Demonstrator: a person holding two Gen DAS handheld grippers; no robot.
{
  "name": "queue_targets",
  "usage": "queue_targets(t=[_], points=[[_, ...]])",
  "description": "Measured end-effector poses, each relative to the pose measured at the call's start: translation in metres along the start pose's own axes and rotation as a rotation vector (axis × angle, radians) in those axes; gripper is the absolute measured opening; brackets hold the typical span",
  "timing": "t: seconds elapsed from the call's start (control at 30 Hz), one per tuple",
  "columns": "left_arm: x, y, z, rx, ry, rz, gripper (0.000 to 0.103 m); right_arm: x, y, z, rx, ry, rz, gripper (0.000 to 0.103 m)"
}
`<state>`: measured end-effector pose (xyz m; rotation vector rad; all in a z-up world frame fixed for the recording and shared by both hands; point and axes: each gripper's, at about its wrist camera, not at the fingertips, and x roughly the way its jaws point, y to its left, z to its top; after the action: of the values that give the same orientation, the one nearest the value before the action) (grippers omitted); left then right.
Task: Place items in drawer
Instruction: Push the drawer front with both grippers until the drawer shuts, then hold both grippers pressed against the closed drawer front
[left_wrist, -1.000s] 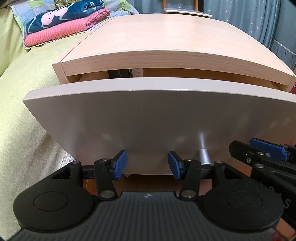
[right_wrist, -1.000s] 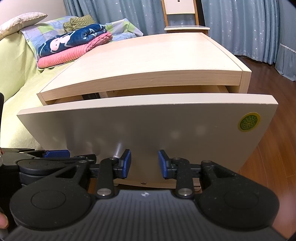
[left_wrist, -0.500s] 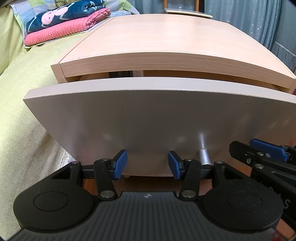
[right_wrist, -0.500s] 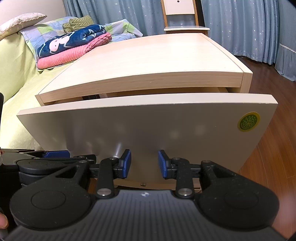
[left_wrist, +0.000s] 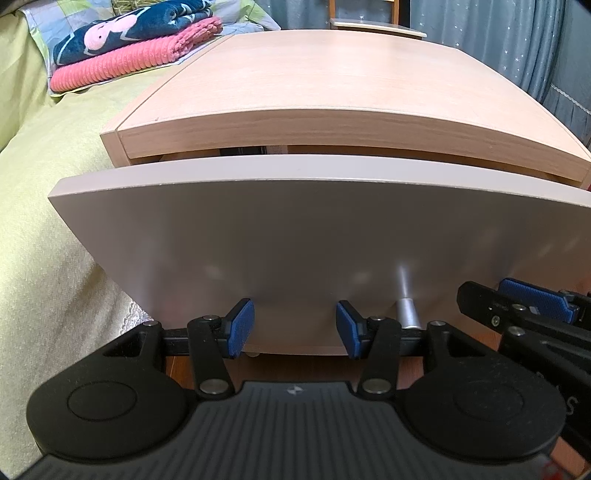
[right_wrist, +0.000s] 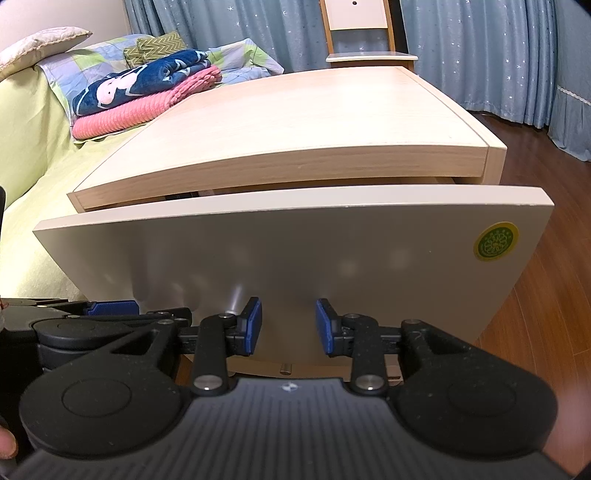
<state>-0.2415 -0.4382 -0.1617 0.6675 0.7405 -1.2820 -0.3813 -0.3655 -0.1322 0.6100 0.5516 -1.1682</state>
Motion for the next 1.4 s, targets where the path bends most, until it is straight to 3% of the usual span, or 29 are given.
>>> queue_targets(t=[1.4], points=[[0.0057,0.0020,0.0090,-0.022,-0.009,-0.003,0.054,0.0028,-0.0041,0.0076,0.000,-0.020,-0.018,0.028]])
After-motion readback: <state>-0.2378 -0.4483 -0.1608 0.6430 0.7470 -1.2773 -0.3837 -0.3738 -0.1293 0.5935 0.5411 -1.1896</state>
